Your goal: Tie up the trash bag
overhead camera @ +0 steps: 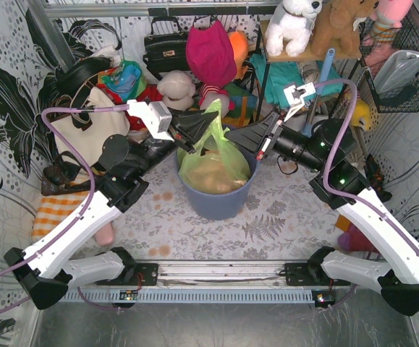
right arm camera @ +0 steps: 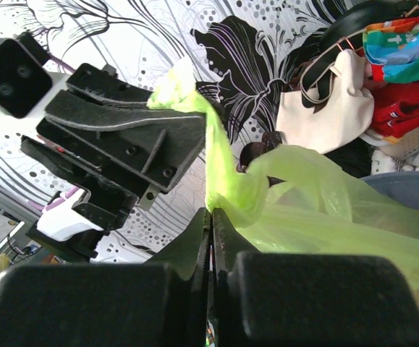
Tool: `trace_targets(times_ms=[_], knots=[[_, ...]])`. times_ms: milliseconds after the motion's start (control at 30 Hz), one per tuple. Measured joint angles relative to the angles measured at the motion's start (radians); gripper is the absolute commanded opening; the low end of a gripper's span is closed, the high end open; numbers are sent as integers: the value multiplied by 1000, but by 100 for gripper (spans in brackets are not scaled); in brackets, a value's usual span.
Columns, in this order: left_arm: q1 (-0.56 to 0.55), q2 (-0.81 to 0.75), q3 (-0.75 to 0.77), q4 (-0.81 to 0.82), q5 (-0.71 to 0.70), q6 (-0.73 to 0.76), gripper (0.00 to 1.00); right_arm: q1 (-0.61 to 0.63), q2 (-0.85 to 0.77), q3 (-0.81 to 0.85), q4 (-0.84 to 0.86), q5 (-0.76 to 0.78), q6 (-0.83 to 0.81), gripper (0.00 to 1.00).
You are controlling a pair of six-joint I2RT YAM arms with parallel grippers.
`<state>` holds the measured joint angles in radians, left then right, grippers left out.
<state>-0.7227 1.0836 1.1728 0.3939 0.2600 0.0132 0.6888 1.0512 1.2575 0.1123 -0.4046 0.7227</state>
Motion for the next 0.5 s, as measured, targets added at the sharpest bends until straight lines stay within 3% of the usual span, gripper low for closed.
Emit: trace_targets(times_ms=[300,500], knots=[[5,0,-1,0,-14,0,0,61,-11,-9,6,-4,0,0],[6,0,-2,0,-15,0,0,156,-6,-9,-50,98,-27,0]])
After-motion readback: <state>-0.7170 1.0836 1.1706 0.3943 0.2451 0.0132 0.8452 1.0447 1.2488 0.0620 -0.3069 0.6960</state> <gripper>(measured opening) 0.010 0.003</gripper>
